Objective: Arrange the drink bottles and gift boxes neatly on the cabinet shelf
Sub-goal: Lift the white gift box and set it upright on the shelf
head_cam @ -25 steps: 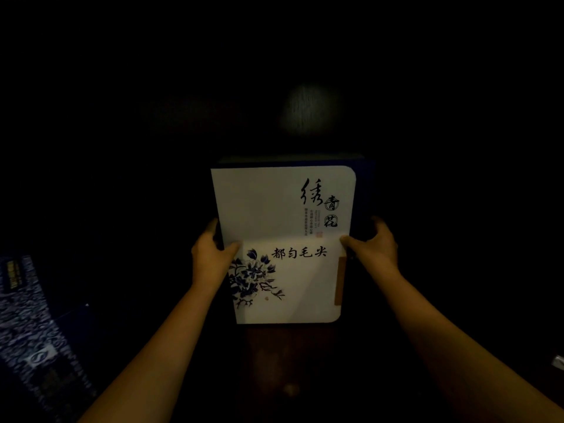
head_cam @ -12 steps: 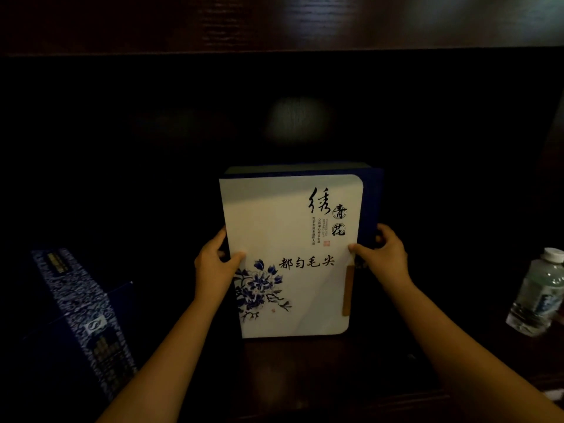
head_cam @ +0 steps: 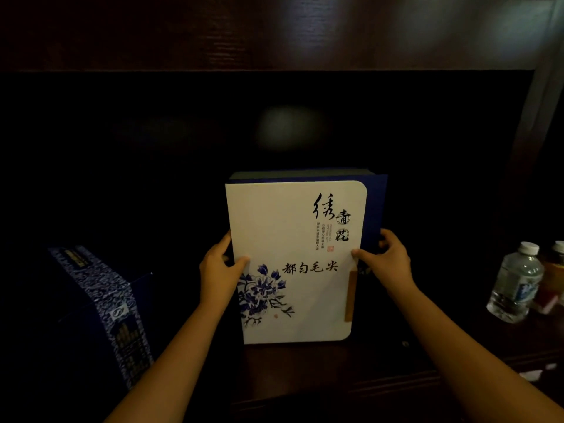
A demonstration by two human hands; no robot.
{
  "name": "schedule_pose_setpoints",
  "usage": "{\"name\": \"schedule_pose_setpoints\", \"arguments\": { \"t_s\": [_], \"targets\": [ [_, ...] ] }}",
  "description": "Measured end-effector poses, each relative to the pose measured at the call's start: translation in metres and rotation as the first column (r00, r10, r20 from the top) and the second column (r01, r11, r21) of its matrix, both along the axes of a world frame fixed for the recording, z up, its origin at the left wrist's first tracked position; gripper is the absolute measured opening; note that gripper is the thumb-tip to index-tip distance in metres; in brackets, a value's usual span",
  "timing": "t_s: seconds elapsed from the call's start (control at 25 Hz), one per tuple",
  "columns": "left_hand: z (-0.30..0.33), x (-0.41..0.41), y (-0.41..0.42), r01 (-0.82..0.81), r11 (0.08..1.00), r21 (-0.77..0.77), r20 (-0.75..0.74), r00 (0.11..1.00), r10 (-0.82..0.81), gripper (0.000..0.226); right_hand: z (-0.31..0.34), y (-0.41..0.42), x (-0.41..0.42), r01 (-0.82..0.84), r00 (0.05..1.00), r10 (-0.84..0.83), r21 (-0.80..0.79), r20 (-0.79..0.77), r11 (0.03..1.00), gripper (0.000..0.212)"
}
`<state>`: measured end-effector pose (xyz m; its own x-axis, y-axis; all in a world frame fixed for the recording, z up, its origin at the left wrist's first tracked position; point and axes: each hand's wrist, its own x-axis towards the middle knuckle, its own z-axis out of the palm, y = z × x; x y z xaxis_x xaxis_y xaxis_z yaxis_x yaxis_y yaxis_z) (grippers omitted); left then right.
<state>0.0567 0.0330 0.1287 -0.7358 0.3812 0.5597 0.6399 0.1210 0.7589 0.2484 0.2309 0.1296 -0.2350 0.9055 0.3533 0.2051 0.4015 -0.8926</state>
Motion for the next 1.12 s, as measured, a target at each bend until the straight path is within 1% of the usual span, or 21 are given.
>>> {"name": "schedule_pose_setpoints", "arguments": {
  "t_s": [0.2,0.52,0.68,0.84,1.12],
  "targets": [
    [0.0,0.003,-0.007,0.036,0.999,0.02,-0.005,0.999,-0.036,0.062,0.001,-0.007,0.003,0.016,1.0,-0.016,0.001,0.005,1.0,0.073],
    [-0.004,-0.003,-0.007,0.07,0.997,0.021,0.003,0.998,-0.07,0.062,0.002,-0.005,0.003,-0.015,1.0,0.015,0.005,0.009,1.0,0.069],
    [-0.007,-0.004,-0.004,0.055,0.998,0.038,0.028,0.998,-0.056,0.061,-0.002,-0.001,0.002,-0.013,1.0,0.013,0.025,-0.009,1.0,0.068],
    [-0.009,0.004,-0.002,0.013,0.999,0.042,0.053,0.998,-0.015,0.061,-0.003,-0.002,0.004,-0.05,0.998,0.051,0.02,-0.034,0.999,0.067],
    [-0.011,0.01,-0.004,-0.014,0.997,0.08,0.069,0.998,0.008,0.058,-0.01,0.001,0.005,-0.049,0.999,0.05,0.074,-0.01,0.996,0.071]
  ]
}}
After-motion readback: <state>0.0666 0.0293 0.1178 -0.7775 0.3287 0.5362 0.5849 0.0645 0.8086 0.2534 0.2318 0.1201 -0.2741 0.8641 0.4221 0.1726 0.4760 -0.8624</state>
